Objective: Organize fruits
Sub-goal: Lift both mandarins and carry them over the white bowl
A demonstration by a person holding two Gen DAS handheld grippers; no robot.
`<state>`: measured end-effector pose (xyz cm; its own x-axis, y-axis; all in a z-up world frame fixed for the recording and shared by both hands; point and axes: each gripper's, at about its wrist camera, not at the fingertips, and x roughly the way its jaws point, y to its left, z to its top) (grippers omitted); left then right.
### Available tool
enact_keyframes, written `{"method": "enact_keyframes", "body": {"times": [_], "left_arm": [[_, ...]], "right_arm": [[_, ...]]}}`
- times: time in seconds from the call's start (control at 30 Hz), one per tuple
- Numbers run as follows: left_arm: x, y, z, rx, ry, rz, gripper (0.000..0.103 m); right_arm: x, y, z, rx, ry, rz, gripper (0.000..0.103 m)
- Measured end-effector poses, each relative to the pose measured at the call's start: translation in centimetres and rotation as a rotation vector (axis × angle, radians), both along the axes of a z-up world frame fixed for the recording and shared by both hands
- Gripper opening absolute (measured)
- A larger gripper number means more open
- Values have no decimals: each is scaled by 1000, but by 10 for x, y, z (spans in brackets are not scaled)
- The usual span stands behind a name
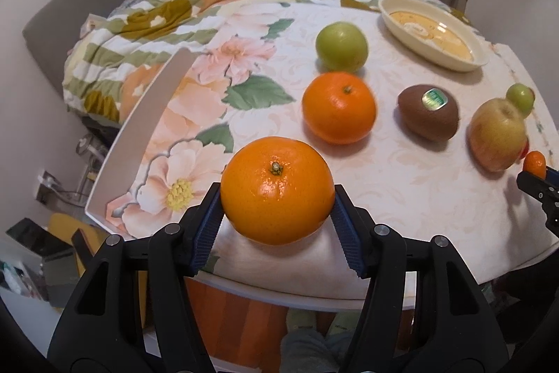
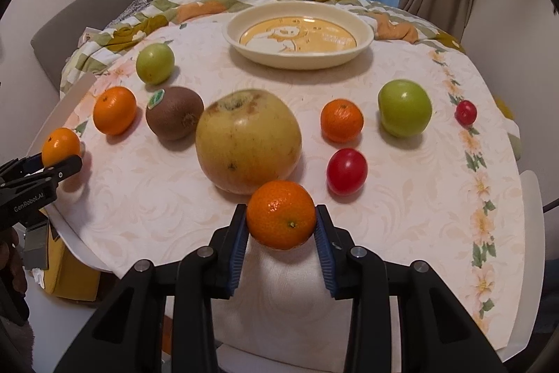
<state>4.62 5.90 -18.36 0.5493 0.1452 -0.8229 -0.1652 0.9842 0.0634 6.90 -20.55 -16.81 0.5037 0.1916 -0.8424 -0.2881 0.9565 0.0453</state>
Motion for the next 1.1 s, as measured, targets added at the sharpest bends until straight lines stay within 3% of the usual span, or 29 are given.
{"method": "enact_keyframes", "body": {"times": [0.33,0.63,0.83,1.1], "left_arm": [[2,-35,70,4,-95,-55,67],[54,-72,118,-29,-184,-177,67],[110,-92,129,-50,-197,-277,67],[194,-114,111,-80,-149,-403,67]], "right_arm": [[10,-21,58,39,-87,4,34],[44,-32,102,51,-158,5,34],[77,-35,109,54,-170,-31,34],[125,-37,104,48,-157,-109,34]]}}
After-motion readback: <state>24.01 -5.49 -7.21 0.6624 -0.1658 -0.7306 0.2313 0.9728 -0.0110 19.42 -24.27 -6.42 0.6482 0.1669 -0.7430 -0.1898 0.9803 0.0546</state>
